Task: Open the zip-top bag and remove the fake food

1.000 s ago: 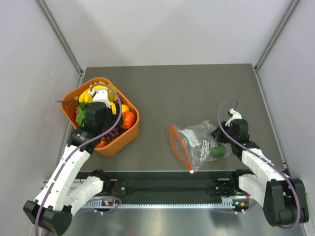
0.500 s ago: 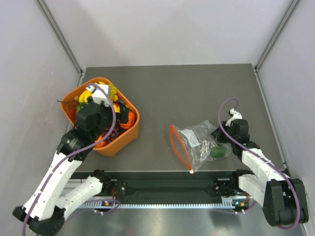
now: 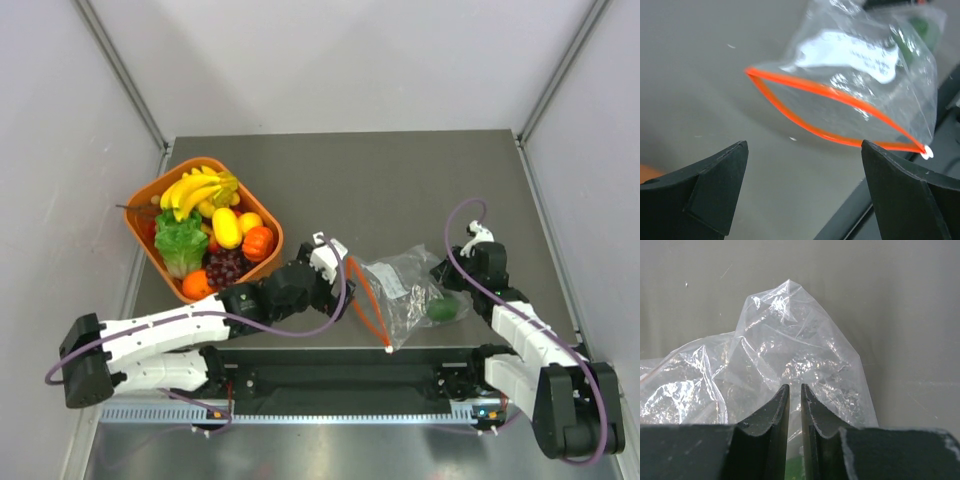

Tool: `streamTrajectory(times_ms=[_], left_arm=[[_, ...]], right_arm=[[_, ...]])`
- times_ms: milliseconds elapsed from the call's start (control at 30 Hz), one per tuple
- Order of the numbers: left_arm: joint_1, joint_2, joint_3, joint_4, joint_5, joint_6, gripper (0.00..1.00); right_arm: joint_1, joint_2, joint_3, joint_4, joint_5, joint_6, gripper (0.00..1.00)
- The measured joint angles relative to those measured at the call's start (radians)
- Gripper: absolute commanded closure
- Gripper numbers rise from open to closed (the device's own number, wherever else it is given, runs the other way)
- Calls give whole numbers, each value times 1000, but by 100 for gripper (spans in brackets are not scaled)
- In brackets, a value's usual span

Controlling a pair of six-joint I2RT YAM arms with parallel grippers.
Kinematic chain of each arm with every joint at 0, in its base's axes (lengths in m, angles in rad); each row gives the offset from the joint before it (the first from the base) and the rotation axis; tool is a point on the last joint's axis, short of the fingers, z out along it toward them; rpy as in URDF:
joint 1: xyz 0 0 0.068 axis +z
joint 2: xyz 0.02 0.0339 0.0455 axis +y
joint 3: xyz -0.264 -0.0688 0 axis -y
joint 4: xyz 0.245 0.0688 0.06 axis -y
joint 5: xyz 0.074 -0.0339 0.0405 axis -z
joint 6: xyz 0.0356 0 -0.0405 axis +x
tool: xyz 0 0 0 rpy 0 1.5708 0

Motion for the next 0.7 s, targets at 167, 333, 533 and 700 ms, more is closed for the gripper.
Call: streamTrajectory(times_ms=[167,333,533,700], left_arm=[[-6,60,-145,172,130,-31,3],[-20,164,-153,299,187,-44,8],[-27,307,-142,396,198,-44,23],[-27,417,-113,439,197,-36,28]], right_arm=[[0,1,0,5,-8,0,85],[-1,1,0,5,-14,0,85],[-2,11,0,6,-15,0,85],[-5,12,0,5,-16,-1,75]])
